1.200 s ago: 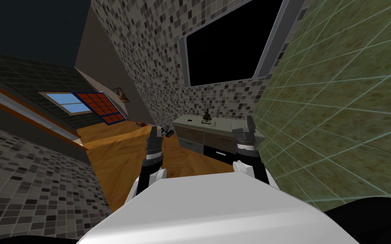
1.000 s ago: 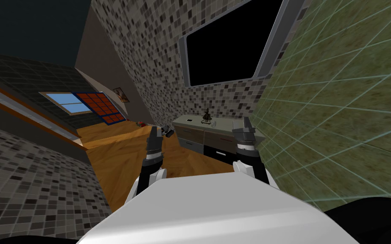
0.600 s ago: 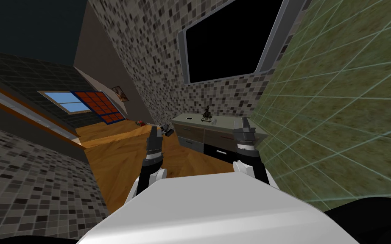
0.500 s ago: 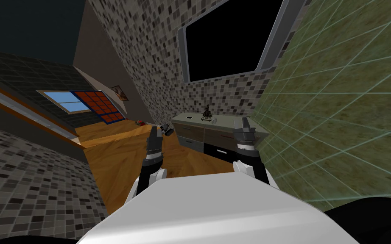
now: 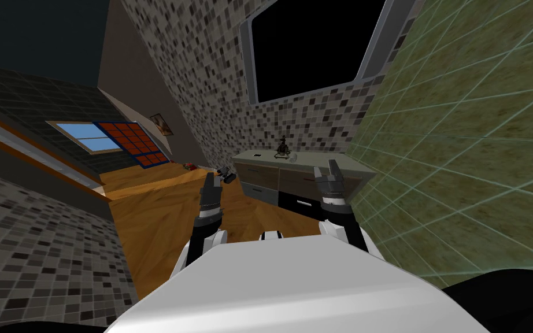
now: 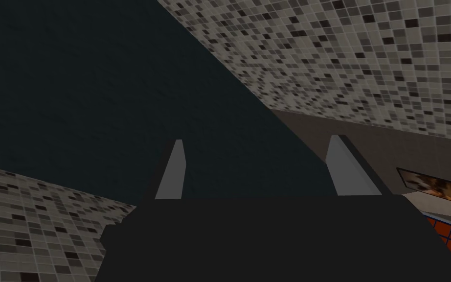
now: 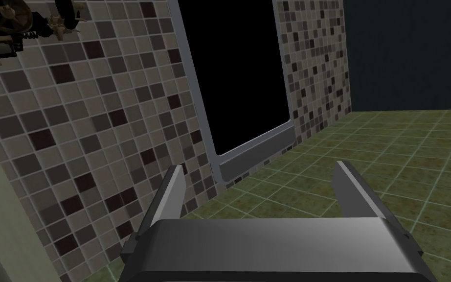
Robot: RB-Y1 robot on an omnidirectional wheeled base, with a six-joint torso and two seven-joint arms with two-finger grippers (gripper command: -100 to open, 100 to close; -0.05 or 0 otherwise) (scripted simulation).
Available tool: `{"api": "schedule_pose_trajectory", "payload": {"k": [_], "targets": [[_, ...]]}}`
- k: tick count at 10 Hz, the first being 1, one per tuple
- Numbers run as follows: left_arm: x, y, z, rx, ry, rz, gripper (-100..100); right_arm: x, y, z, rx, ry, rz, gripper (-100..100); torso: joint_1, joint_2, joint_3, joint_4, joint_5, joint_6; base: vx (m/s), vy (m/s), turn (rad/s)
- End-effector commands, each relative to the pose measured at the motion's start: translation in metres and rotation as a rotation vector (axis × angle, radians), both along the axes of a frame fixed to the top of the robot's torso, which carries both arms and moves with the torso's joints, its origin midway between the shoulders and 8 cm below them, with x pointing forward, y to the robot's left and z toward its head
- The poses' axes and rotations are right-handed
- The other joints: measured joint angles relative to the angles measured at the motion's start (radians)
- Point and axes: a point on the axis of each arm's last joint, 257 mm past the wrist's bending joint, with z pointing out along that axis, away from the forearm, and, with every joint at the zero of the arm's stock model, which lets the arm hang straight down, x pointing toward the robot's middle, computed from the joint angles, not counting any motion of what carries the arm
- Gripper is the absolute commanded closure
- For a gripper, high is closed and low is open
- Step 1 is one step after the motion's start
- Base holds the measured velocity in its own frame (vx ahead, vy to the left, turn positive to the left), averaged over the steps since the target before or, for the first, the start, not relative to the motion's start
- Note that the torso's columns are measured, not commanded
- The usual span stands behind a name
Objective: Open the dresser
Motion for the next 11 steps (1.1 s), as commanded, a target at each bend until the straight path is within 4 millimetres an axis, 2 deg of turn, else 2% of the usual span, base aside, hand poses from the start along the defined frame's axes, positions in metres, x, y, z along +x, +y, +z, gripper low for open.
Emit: {"api": "schedule_pose_trajectory", "payload": {"k": [1, 3, 4, 7, 8, 10, 11], "targets": [[0.0, 0.0, 0.0, 0.0, 0.0, 0.0, 0, 0.013, 0.017, -0.019, -0.113, 0.078, 0.02, -100, 0.001, 0.002, -0.005, 0.003, 0.0, 0.0, 0.08, 0.069, -0.013], [0.0, 0.0, 0.0, 0.0, 0.0, 0.0, 0, 0.026, 0.027, -0.042, -0.207, 0.155, 0.02, -100, -0.001, 0.004, -0.005, 0.004, 0.0, 0.0, 0.077, 0.087, -0.011], [0.0, 0.0, 0.0, 0.0, 0.0, 0.0, 0, 0.026, 0.027, -0.042, -0.207, 0.155, 0.02, -100, -0.001, 0.005, -0.005, 0.004, 0.0, 0.0, 0.06, 0.075, -0.005], [0.0, 0.0, 0.0, 0.0, 0.0, 0.0, 0, 0.044, 0.036, -0.085, -0.335, 0.285, 0.001, -100, -0.001, 0.003, -0.006, 0.004, 0.0, 0.0, 0.108, 0.103, -0.015], [0.0, 0.0, 0.0, 0.0, 0.0, 0.0, 0, 0.044, 0.037, -0.085, -0.351, 0.286, -0.005, -100, 0.001, 0.002, -0.006, 0.004, 0.0, 0.0, 0.097, 0.094, -0.008], [0.0, 0.0, 0.0, 0.0, 0.0, 0.0, 0, 0.054, 0.04, -0.118, -0.437, 0.378, -0.026, -100, -0.003, 0.007, -0.003, 0.005, -0.001, 0.0, 0.081, 0.108, -0.014], [0.0, 0.0, 0.0, 0.0, 0.0, 0.0, 0, 0.054, 0.041, -0.119, -0.456, 0.379, -0.033, -100, -0.001, 0.006, -0.004, 0.005, 0.0, 0.0, 0.093, 0.093, -0.011]]}}
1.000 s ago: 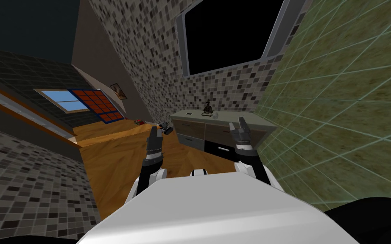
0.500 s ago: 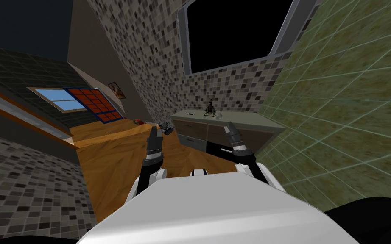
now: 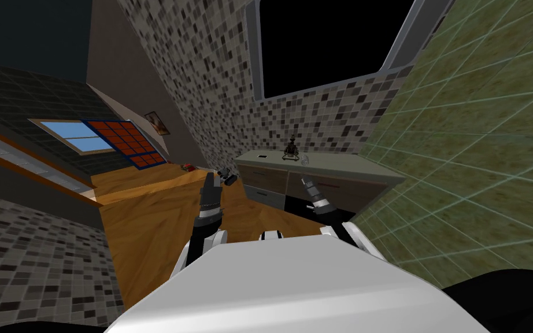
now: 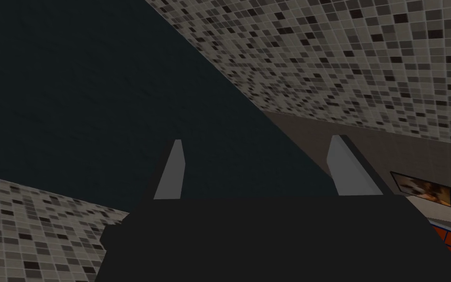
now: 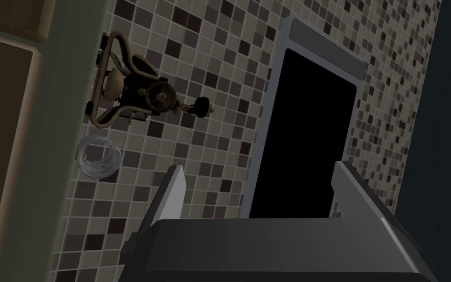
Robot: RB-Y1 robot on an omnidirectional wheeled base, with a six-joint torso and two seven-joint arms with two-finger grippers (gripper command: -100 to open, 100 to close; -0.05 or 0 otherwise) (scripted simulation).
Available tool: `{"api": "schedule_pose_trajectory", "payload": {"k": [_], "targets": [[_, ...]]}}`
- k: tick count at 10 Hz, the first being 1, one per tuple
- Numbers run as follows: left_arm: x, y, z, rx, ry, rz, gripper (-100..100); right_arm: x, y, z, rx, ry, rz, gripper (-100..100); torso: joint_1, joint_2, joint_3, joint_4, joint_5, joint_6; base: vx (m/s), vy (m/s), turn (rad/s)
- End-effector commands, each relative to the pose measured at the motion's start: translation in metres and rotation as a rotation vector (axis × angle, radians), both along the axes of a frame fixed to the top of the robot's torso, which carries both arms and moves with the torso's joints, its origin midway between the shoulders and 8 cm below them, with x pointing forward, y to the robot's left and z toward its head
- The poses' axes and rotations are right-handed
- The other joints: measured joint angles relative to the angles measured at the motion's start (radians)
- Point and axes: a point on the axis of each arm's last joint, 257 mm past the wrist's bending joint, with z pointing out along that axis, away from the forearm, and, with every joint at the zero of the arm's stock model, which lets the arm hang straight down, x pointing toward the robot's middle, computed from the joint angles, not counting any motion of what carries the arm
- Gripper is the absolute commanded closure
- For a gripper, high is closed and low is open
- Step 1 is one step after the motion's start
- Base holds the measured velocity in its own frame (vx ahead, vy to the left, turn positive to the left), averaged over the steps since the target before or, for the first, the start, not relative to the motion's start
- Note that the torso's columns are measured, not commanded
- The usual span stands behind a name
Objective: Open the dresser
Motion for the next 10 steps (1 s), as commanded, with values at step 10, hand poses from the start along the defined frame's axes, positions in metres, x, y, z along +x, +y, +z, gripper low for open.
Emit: {"api": "schedule_pose_trajectory", "payload": {"k": [10], "targets": [[0.0, 0.0, 0.0, 0.0, 0.0, 0.0, 0, 0.017, -0.011, -0.106, -0.364, 0.251, -0.117, -100, -0.001, -0.002, -0.001, 0.0, 0.0, 0.0, 0.086, 0.092, -0.011]]}}
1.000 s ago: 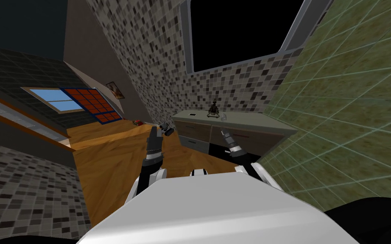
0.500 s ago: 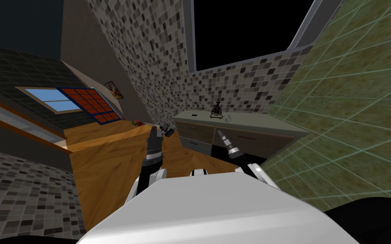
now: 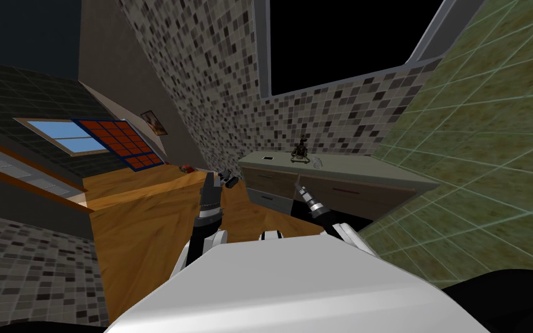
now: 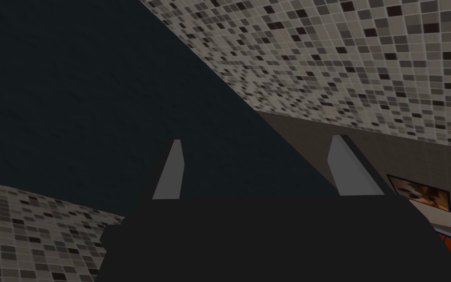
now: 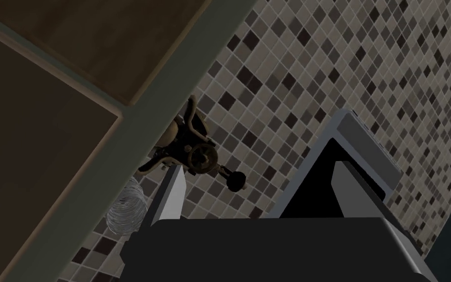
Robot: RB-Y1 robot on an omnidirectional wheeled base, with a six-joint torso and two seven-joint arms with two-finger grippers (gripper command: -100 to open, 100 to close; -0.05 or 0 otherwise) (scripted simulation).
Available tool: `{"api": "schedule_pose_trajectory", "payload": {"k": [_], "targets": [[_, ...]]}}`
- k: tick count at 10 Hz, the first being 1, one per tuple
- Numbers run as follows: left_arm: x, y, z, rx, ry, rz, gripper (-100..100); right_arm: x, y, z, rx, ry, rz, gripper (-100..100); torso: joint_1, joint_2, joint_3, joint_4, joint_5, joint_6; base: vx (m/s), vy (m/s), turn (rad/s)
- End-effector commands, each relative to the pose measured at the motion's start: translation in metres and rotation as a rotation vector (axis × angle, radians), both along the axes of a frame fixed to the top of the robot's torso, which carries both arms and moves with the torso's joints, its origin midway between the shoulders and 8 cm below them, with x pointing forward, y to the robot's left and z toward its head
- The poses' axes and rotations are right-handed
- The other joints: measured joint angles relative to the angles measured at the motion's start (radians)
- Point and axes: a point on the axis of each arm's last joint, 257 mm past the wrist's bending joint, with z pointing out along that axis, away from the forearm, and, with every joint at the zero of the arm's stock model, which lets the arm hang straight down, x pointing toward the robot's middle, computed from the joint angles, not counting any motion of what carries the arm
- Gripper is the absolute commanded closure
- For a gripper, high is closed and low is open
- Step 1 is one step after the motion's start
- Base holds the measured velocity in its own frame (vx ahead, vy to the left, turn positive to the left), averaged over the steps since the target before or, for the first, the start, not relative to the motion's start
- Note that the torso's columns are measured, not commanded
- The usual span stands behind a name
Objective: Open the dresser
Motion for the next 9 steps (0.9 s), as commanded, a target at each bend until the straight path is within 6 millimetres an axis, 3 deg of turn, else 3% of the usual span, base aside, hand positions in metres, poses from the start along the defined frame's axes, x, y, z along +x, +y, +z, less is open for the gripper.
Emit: {"api": "schedule_pose_trajectory", "payload": {"k": [1, 2, 3, 4, 5, 6, 7, 8, 9], "targets": [[0.0, 0.0, 0.0, 0.0, 0.0, 0.0, 0, 0.0, -0.008, -0.03, -0.097, 0.069, -0.039, -100, -0.001, 0.0, 0.0, 0.0, 0.0, 0.0, 0.111, 0.104, -0.011], [0.0, 0.0, 0.0, 0.0, 0.0, 0.0, 0, 0.0, -0.008, -0.03, -0.117, 0.066, -0.041, -100, 0.001, 0.0, 0.0, 0.0, 0.0, 0.0, 0.09, 0.099, -0.011], [0.0, 0.0, 0.0, 0.0, 0.0, 0.0, 0, 0.0, -0.014, -0.049, -0.17, 0.11, -0.064, -100, 0.001, 0.002, 0.001, 0.0, 0.0, 0.0, 0.09, 0.116, -0.015], [0.0, 0.0, 0.0, 0.0, 0.0, 0.0, 0, 0.0, -0.014, -0.049, -0.191, 0.107, -0.065, -100, 0.002, 0.002, 0.001, 0.0, 0.0, 0.0, 0.08, 0.109, -0.013], [0.0, 0.0, 0.0, 0.0, 0.0, 0.0, 0, -0.002, -0.021, -0.067, -0.245, 0.15, -0.088, -100, 0.001, 0.002, 0.001, 0.001, 0.0, 0.0, 0.123, 0.108, -0.017], [0.0, 0.0, 0.0, 0.0, 0.0, 0.0, 0, -0.001, -0.022, -0.067, -0.266, 0.146, -0.09, -100, 0.0, -0.001, 0.0, 0.0, 0.0, 0.0, 0.102, 0.085, -0.009], [0.0, 0.0, 0.0, 0.0, 0.0, 0.0, 0, -0.004, -0.03, -0.085, -0.318, 0.19, -0.113, -100, -0.001, 0.001, 0.0, 0.0, 0.0, 0.0, 0.09, 0.107, -0.014], [0.0, 0.0, 0.0, 0.0, 0.0, 0.0, 0, -0.003, -0.03, -0.084, -0.344, 0.184, -0.115, -100, 0.001, 0.001, 0.001, 0.0, 0.0, 0.0, 0.079, 0.101, -0.012], [0.0, 0.0, 0.0, 0.0, 0.0, 0.0, 0, -0.006, -0.039, -0.102, -0.396, 0.226, -0.137, -100, 0.001, 0.002, 0.001, 0.001, 0.0, 0.0, 0.102, 0.114, -0.012]]}}
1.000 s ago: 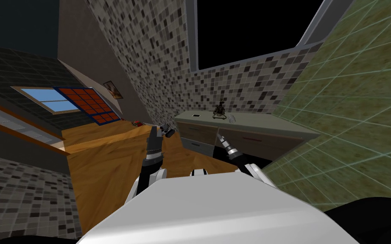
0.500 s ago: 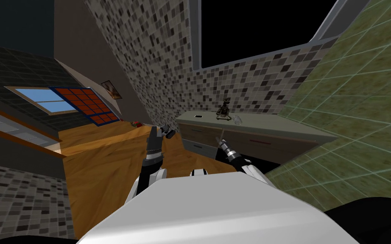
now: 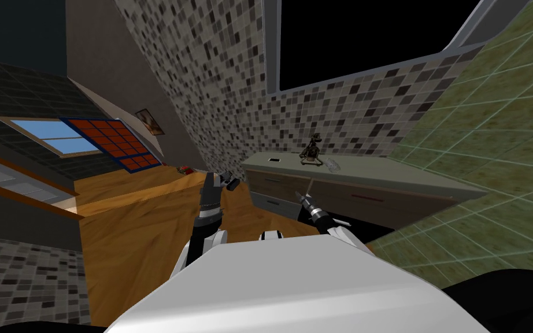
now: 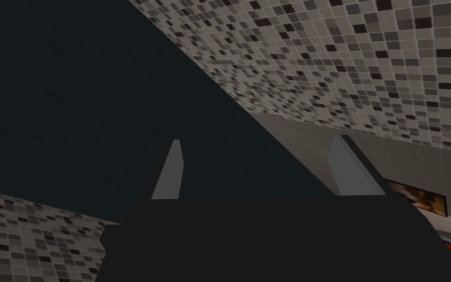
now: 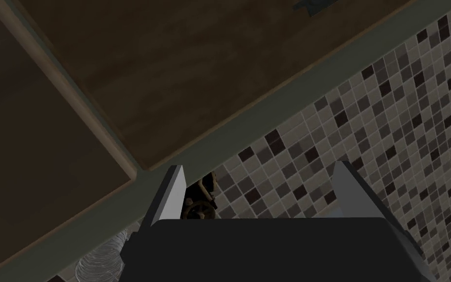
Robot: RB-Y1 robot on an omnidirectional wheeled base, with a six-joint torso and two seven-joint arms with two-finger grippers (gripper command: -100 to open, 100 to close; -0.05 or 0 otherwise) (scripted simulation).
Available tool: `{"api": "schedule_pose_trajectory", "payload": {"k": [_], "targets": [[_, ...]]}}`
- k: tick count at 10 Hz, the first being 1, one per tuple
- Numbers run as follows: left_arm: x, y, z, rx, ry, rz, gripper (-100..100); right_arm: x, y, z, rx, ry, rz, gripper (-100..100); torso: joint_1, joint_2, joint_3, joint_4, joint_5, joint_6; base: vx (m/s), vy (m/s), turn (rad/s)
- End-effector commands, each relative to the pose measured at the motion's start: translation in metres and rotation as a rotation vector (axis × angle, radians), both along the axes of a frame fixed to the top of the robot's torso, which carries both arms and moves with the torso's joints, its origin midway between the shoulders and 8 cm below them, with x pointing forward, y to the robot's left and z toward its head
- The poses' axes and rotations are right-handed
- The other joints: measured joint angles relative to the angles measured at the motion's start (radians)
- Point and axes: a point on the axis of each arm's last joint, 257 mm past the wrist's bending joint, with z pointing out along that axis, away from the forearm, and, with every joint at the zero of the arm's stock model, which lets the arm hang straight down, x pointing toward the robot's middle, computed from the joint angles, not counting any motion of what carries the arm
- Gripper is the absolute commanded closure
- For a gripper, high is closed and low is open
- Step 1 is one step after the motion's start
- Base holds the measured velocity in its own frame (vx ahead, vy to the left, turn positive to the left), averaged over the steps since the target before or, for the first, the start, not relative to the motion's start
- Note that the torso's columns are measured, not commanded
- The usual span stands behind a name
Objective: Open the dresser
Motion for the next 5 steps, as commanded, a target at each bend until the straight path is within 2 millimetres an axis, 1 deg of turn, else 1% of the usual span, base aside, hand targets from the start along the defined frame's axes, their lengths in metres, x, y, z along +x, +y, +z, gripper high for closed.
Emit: {"api": "schedule_pose_trajectory", "payload": {"k": [1, 2, 3, 4, 5], "targets": [[0.0, 0.0, 0.0, 0.0, 0.0, 0.0, 0, -0.003, -0.011, -0.02, -0.102, 0.041, -0.028, -100, 0.001, -0.002, -0.001, 0.0, 0.0, 0.0, 0.078, 0.1, -0.011], [0.0, 0.0, 0.0, 0.0, 0.0, 0.0, 0, -0.006, -0.021, -0.037, -0.158, 0.08, -0.052, -100, -0.001, -0.001, 0.0, 0.0, 0.0, 0.0, 0.092, 0.1, -0.017], [0.0, 0.0, 0.0, 0.0, 0.0, 0.0, 0, -0.006, -0.021, -0.035, -0.184, 0.075, -0.052, -100, -0.001, -0.002, -0.001, 0.0, 0.0, 0.0, 0.087, 0.096, -0.011], [0.0, 0.0, 0.0, 0.0, 0.0, 0.0, 0, -0.01, -0.03, -0.051, -0.241, 0.11, -0.065, -100, -0.001, -0.001, -0.001, 0.0, 0.0, 0.0, 0.101, 0.128, -0.013], [0.0, 0.0, 0.0, 0.0, 0.0, 0.0, 0, -0.01, -0.033, -0.05, -0.268, 0.107, -0.074, -100, 0.001, -0.002, -0.001, -0.001, 0.0, 0.0, 0.09, 0.111, -0.015]]}}
